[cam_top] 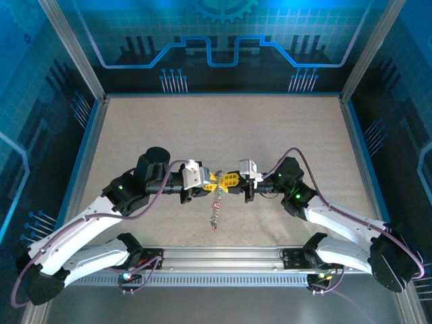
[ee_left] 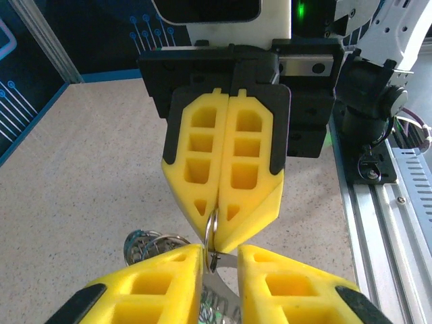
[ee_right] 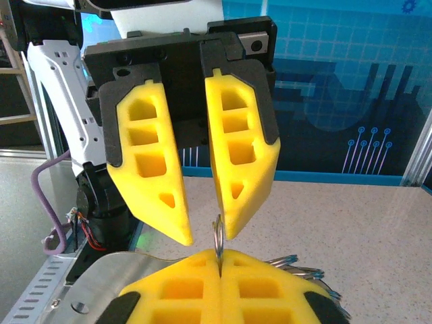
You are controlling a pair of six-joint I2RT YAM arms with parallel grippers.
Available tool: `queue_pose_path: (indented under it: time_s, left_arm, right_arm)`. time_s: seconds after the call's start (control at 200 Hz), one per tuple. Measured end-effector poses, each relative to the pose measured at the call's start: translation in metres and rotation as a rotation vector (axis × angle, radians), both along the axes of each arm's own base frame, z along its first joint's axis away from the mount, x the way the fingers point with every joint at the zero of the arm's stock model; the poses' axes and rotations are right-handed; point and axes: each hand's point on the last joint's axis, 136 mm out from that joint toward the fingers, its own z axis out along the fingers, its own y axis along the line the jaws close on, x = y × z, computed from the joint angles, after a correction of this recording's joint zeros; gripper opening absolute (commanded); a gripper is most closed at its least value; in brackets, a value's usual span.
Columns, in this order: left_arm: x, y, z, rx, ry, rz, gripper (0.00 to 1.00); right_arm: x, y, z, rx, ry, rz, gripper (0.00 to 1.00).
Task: Put the keys on the keyring
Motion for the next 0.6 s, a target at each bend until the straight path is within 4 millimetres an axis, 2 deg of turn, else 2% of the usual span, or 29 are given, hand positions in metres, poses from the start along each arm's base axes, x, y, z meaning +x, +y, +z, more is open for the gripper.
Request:
queue_pose_path:
  time_s: [0.155, 0.255, 0.36, 0.455, 0.6]
  left_arm:
    - [0.0, -0.003, -0.004, 0.004, 0.025, -0.01, 0.15]
    - [0.001, -0.004, -0.007, 0.007, 0.034, -0.01, 0.0]
    - [0.003, -0.003, -0.007, 0.008, 0.041, -0.002, 0.0]
    - [0.005, -0.003, -0.007, 0.033, 0.049, 0.007, 0.0]
    - [0.011, 0.001, -0.006, 0.113, 0.059, 0.029, 0.0]
  right_arm:
    - [-0.001, 0.001, 0.0, 0.003, 0.004, 0.01, 0.0]
    - [-0.001, 0.001, -0.001, 0.001, 0.011, 0.01, 0.0]
    - [0.0, 0.0, -0.001, -0.001, 0.016, 0.007, 0.0]
    - [0.001, 0.0, -0.004, -0.013, 0.01, 0.003, 0.12]
    - [0.003, 0.001, -0.004, -0.049, -0.031, -0.012, 0.2]
